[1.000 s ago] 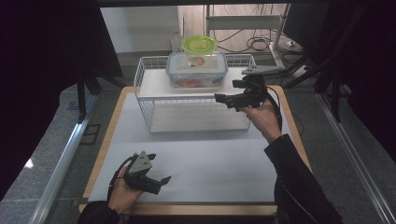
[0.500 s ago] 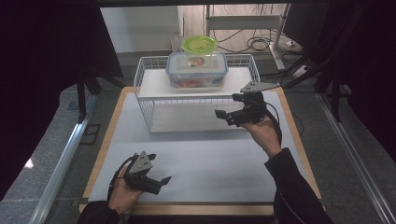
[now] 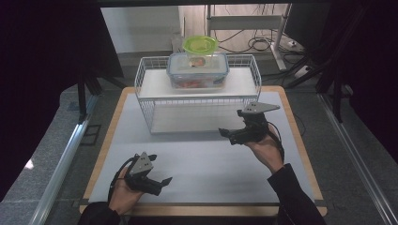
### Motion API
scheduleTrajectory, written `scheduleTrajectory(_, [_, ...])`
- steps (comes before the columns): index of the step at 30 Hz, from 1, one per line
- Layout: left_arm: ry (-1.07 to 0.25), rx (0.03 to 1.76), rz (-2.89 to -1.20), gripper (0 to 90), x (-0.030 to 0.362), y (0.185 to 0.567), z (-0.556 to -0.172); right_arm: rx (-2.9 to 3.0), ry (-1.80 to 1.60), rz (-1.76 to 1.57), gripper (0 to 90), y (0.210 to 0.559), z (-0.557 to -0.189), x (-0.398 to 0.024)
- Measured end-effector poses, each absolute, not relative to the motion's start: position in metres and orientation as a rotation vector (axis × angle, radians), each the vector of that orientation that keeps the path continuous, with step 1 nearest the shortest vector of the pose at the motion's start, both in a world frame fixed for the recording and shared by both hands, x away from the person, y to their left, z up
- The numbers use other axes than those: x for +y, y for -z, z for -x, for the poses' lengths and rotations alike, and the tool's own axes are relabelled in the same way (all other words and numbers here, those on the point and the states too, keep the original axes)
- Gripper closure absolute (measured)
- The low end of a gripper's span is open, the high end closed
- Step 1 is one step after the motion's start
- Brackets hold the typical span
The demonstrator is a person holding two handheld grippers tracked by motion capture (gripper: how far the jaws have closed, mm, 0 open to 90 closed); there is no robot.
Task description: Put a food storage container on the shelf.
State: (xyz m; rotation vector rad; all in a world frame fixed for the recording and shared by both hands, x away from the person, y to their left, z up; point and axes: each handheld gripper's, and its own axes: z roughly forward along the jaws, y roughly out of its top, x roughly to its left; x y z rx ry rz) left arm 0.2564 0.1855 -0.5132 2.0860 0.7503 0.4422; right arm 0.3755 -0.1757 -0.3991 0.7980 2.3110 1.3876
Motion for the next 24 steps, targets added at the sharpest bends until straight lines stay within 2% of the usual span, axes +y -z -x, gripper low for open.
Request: scheduleTrajectory(24, [-0.442,0.746,-2.091,2.5,0.185,0.513,-0.256,2.355,-1.339,-0.887,0.0,0.449,-0.337,-0.207])
